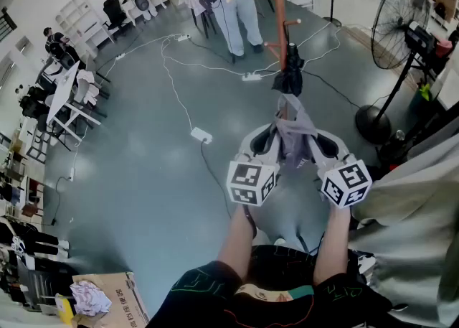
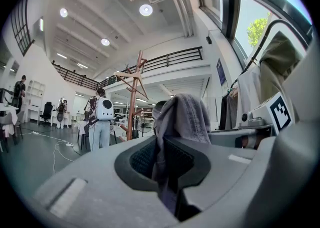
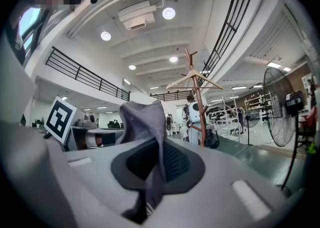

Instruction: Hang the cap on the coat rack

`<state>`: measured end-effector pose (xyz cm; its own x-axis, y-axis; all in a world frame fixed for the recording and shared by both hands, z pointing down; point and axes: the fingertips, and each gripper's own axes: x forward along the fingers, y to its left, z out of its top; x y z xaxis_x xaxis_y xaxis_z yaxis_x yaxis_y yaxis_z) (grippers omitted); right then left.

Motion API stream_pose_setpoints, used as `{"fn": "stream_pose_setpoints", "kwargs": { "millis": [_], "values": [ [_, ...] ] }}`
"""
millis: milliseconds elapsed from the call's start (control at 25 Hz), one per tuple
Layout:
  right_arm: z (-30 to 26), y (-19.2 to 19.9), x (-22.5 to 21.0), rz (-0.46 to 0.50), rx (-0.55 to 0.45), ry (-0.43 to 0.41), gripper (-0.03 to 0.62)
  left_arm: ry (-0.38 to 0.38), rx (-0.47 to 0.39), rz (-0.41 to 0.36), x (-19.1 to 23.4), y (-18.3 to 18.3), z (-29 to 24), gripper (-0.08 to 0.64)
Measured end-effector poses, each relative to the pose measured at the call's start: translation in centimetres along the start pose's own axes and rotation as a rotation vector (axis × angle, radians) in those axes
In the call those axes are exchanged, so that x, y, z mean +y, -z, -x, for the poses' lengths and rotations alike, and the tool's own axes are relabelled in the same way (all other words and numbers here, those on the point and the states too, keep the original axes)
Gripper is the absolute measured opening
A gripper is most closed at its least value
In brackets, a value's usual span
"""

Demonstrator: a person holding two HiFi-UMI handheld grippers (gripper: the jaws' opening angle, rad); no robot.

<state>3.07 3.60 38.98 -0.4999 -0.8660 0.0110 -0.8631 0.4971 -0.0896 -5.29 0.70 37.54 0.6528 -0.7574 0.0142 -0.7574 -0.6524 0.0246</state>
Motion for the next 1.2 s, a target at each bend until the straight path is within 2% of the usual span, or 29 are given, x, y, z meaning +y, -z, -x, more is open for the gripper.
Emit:
{"fn": "stream_pose_setpoints", "kwargs": {
  "millis": [160, 440, 600, 760, 1000, 1200],
  "values": [
    [0.0, 0.0, -1.1, -0.038, -0.006, 0.034, 0.018, -0.005, -0.011, 0.004, -0.2, -0.5, 0.4, 0.040],
    [0.5, -2.0, -2.1, -0.017, -0.017, 0.028, 0.018, -0.013, -0.046, -0.014, -1.0, -2.7, -0.1, 0.040],
    [-0.1, -2.3, -0.9, -0.004, -0.018, -0.006, 0.018, -0.029, -0.051, -0.023, 0.0, -3.3, 0.9, 0.040],
    [-0.6, -1.9, 1.0, 0.021, 0.000, -0.065, 0.018, -0.054, -0.046, -0.017, 1.2, -3.2, 2.0, 0.040],
    [-1.2, -0.4, -0.5, 0.020, 0.025, -0.067, 0.018, -0.059, -0.036, 0.003, 1.4, -1.5, 0.5, 0.040],
    [-1.8, -0.8, -2.8, 0.000, 0.021, -0.036, 0.018, -0.038, -0.036, -0.003, 1.1, -1.7, -1.4, 0.040]
  ]
}}
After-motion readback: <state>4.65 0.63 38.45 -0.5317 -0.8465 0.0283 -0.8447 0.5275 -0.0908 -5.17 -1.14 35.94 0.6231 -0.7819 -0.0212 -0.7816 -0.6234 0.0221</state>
